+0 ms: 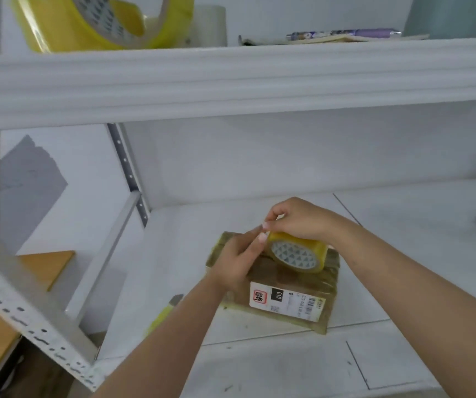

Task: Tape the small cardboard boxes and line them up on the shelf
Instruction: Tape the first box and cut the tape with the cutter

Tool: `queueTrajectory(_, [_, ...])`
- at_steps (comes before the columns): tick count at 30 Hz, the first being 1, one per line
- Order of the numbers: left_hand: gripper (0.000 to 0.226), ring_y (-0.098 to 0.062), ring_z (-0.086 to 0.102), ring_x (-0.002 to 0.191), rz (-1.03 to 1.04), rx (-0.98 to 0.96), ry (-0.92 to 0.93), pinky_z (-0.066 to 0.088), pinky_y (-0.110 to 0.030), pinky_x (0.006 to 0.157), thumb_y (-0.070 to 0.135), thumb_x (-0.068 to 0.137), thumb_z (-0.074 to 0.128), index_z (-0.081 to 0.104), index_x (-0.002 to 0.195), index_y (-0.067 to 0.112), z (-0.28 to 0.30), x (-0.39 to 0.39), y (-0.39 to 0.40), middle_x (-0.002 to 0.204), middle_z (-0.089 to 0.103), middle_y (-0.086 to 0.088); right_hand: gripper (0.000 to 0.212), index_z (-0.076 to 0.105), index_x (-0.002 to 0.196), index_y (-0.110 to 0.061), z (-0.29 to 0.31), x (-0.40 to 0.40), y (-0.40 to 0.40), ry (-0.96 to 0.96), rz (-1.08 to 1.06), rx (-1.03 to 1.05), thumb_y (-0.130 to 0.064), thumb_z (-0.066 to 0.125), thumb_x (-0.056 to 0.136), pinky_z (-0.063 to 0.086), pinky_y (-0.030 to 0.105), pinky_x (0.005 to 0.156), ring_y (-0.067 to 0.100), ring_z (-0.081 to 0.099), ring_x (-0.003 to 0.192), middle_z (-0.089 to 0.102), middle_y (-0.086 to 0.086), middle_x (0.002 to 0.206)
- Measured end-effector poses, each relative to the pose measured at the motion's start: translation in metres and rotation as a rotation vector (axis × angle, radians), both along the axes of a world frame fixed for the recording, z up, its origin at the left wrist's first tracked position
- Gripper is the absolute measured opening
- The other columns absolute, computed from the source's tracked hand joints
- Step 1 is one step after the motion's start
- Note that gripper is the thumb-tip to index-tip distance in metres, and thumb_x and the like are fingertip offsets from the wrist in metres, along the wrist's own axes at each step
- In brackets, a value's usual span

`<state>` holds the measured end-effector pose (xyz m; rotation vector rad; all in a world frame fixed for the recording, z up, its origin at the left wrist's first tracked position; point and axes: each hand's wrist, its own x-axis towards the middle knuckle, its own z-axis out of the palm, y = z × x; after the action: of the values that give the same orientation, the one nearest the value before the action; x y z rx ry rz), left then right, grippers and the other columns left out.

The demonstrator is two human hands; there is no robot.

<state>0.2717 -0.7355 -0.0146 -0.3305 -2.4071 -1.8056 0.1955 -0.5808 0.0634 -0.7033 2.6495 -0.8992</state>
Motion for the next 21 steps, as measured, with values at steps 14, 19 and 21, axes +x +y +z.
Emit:
queueTrajectory(14, [0.041, -0.005, 0.068, 0.102, 0.283, 0.189, -0.174, 0.047, -0.022, 0.098, 0.043, 0.101, 0.044, 0.068, 0.118, 0.016, 0.002, -0.02, -0.02, 0.109, 0.073, 0.005, 0.02, 0.072, 0.105, -0.038, 0.007, -0.019, 0.006, -0.14, 0.012, 0.091, -0.043, 0.069, 0.086, 0.046, 0.025, 0.07, 0.01, 0.061, 0.093, 0.064, -0.013, 0.109])
queueTrajectory(19, [0.087, -0.008, 0.068, 0.096, 0.226, 0.141, -0.244, 0.043, -0.018, 0.083, 0.079, 0.081, 0.015, 0.076, 0.103, 0.021, 0.008, -0.022, -0.009, 0.1, 0.075, 0.005, 0.014, 0.073, 0.095, -0.037, 0.005, -0.019, 0.004, -0.145, 0.001, 0.073, -0.046, 0.069, 0.085, 0.045, 0.02, 0.062, 0.007, 0.065, 0.082, 0.068, -0.015, 0.092])
queueTrajectory(21, [0.094, -0.01, 0.07, 0.092, 0.214, 0.165, -0.239, 0.045, -0.023, 0.087, 0.083, 0.075, 0.012, 0.078, 0.09, 0.018, 0.01, -0.021, -0.009, 0.092, 0.076, 0.004, 0.014, 0.072, 0.093, -0.037, 0.005, -0.019, 0.004, -0.145, -0.019, 0.072, -0.048, 0.07, 0.084, 0.046, 0.02, 0.061, 0.007, 0.065, 0.082, 0.068, -0.014, 0.092])
